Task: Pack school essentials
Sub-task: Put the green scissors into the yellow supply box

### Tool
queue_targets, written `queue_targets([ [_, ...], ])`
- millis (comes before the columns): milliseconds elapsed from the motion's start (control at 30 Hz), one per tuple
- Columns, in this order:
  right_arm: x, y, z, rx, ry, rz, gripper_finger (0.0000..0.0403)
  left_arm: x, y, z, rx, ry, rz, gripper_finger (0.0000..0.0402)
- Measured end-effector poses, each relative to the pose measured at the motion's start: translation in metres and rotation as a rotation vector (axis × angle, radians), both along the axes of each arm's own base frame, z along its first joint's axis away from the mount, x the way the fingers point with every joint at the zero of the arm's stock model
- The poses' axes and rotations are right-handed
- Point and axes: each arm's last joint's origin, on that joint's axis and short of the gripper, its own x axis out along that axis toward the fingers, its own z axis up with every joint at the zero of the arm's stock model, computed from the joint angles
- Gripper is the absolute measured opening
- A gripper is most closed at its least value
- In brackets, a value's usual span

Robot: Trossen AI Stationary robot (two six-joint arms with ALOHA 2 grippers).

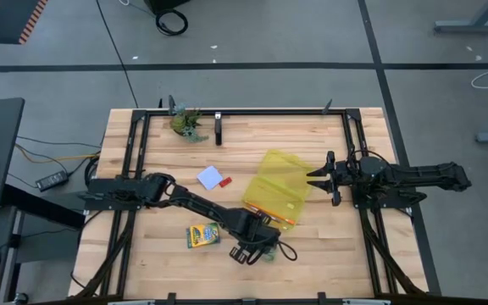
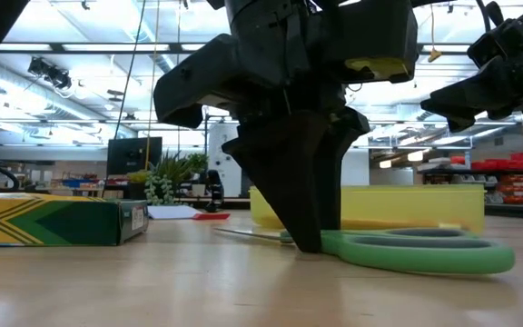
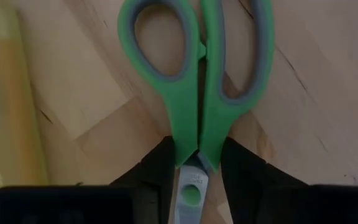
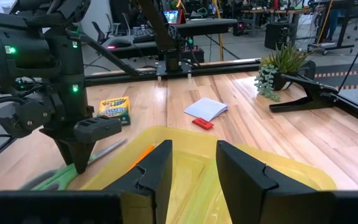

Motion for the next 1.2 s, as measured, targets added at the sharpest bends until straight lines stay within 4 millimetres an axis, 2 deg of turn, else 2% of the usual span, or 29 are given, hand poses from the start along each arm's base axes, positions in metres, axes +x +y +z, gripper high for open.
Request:
queue_targets([
  [267, 0.000, 0.000, 0.000, 0.000, 0.000, 0.000, 0.0131, -0.002, 0.006, 0.013, 0.026, -0.014, 0.015, 0.0107],
  [700, 0.000, 0.000, 0.000, 0.000, 0.000, 0.000, 0.0131, 0.005, 0.009, 0.052, 0.033, -0.048, 0.008, 0.0112],
  [1100, 0.000, 0.000, 0.000, 0.000, 0.000, 0.000, 0.0131, 0.019, 0.030, 0.084, 0.090, -0.156, 0.023, 0.0113],
  [1200, 0.000, 0.000, 0.000, 0.000, 0.000, 0.000, 0.0131, 0.024, 0.039, 0.087, 0.098, -0.190, 0.028, 0.0112],
])
